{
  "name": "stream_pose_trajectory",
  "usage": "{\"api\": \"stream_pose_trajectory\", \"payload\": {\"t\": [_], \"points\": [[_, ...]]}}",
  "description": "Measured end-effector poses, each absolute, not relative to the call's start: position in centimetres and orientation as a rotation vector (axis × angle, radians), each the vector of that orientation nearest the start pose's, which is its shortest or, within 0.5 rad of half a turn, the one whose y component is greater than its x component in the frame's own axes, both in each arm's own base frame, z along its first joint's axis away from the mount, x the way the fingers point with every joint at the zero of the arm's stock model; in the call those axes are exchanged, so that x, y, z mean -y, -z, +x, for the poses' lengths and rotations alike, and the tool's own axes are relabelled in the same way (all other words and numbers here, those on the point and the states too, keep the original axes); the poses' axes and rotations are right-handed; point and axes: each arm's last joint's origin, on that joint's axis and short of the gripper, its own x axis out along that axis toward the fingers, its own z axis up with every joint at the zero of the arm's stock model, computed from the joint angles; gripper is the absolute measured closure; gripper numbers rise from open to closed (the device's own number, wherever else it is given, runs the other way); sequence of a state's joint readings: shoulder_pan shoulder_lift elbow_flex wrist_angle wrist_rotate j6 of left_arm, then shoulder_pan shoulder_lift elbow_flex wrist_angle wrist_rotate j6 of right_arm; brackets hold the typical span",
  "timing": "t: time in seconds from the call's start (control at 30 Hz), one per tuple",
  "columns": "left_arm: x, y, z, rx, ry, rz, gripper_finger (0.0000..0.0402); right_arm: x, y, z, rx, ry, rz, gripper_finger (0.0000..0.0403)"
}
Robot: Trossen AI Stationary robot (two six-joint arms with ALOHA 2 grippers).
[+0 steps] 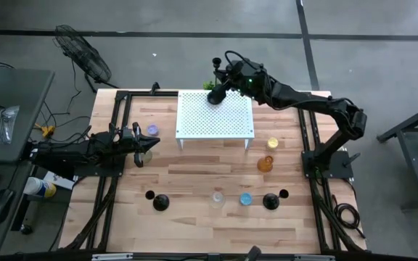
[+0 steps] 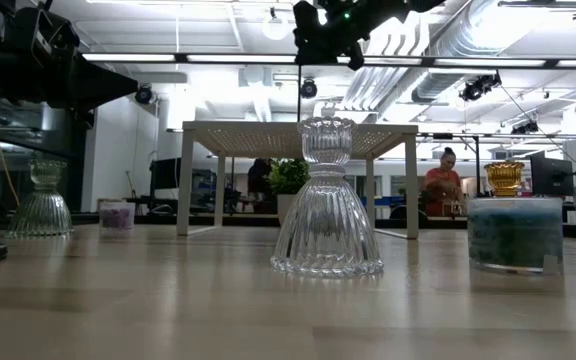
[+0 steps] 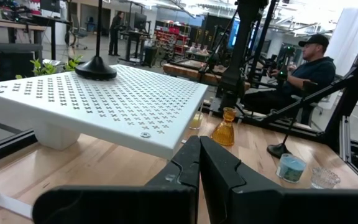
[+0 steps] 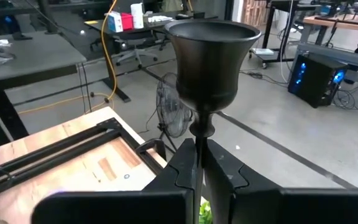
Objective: Pick & Place candle stick holders
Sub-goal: Put the top black candle holder on the shelf
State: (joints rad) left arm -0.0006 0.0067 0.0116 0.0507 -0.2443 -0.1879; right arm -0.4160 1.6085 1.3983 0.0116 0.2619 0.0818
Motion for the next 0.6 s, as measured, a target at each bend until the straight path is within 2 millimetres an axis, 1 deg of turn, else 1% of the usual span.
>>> {"api": "stream_pose_trajectory", "payload": {"t": [0.6], "points": [[-0.70, -17.19, 9.64, 0.078, -0.238, -0.194, 0.0398, 15.84, -35.30, 34.01, -0.204, 0.694, 0.114, 0.0398]]}}
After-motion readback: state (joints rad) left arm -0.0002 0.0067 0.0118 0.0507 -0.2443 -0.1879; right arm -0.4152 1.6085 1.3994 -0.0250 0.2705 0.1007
